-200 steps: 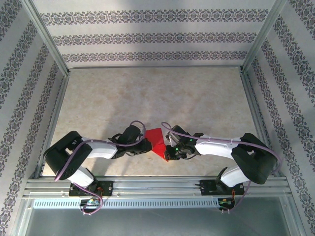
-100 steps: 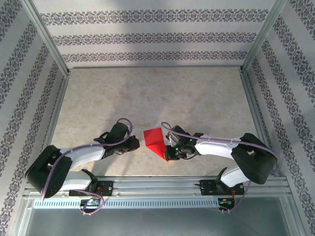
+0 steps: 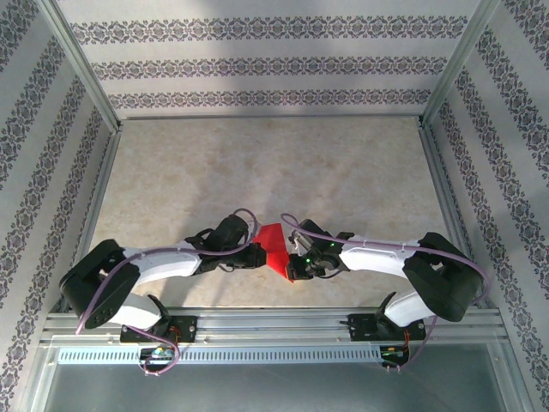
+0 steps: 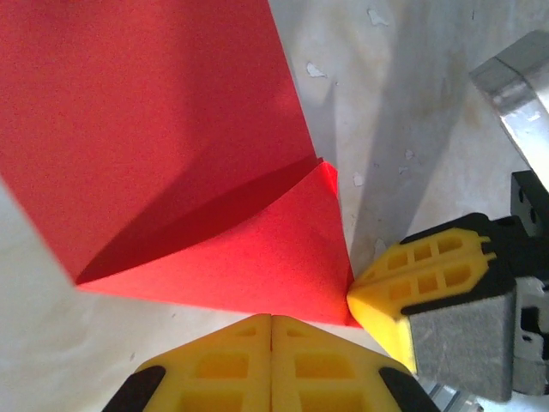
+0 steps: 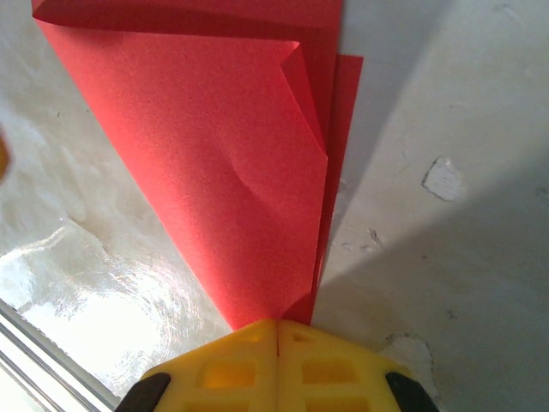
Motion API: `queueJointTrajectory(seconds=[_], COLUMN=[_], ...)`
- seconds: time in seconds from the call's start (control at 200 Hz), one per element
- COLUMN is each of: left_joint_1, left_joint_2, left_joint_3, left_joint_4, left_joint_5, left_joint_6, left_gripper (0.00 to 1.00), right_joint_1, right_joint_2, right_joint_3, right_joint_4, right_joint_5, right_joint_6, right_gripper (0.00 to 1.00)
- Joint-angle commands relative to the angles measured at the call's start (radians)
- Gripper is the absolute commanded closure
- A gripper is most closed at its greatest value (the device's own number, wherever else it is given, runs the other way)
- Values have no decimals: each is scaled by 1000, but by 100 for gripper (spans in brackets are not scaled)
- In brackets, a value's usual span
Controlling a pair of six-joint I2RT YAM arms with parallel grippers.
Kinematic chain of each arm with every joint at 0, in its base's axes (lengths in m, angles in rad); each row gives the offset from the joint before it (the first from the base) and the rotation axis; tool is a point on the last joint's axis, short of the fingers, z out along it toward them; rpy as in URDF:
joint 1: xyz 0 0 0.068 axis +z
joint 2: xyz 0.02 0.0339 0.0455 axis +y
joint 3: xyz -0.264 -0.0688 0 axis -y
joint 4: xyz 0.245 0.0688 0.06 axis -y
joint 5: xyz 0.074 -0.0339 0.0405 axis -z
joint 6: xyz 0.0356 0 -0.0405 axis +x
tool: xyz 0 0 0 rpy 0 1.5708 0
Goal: Fold a paper plane with a square sheet of paper (fold left side to right side)
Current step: Perform the third fold on the triangle at the bottom-center of the table.
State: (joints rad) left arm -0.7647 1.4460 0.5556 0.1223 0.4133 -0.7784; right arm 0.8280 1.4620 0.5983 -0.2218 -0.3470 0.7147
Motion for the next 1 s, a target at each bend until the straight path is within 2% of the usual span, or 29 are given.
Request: queueJointTrajectory(seconds=[0.0,0.46,0.725,0.879,0.994], left_joint_1=[-13,-13,-13,-13,-13], left_joint_2=[49,149,170,169,173], left_joint_3=[25,15,29,17,10], left_joint_4=[105,134,14,-13,-16], left_joint_5=[13,-5,-55,-61,-67], left_joint_6=[-14,-30,-32,-38,-38], left_gripper=[92,91,93,94,95], right_joint_1=[8,10,3,-15,-24], right_joint_2=[40,47,21,-48,-106], right_joint_3=[-35,-33,3,56,72], right_joint_4=[-141,-135,-143,-157,-168], right_joint_5=[108,105,93,74,53], right_joint_6=[-4,-3,-3,-3,1], right_gripper=[100,100,100,91,91])
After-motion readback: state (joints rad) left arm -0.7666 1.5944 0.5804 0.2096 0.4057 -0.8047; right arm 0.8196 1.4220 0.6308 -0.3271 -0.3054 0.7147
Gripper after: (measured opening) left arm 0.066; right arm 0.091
